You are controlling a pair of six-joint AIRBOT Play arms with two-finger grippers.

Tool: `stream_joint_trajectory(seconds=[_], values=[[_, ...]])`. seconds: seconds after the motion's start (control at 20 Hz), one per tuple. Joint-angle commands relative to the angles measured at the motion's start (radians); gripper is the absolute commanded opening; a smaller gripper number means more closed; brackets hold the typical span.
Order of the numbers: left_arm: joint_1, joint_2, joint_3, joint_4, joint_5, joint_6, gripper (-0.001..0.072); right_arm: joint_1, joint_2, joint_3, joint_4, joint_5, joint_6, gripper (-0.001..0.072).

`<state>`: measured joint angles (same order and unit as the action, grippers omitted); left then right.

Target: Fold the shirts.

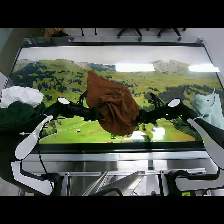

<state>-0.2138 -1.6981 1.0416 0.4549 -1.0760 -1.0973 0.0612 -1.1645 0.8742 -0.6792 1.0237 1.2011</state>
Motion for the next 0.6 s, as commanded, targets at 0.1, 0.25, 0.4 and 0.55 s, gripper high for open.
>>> stream_joint_trajectory(seconds=[0.1,0.25,0.4,0.55], values=[[0.022,0.042,0.016,-0.003,-0.021,0.005,0.0008,-0.016,0.023,0.011,0.037,0.007,-0.051,0.0026],[0.055,0.171,0.021,-0.006,-0.033,0.006,0.0008,-0.068,0.100,0.064,0.037,0.066,-0.055,0.0025],[0.099,0.379,0.118,-0.011,-0.110,0.004,0.0008,-0.158,0.222,0.243,0.072,0.150,-0.058,0.0026],[0.144,0.594,0.316,-0.012,-0.109,-0.076,0.0009,-0.220,0.334,0.507,0.171,0.158,-0.123,0.0025]])
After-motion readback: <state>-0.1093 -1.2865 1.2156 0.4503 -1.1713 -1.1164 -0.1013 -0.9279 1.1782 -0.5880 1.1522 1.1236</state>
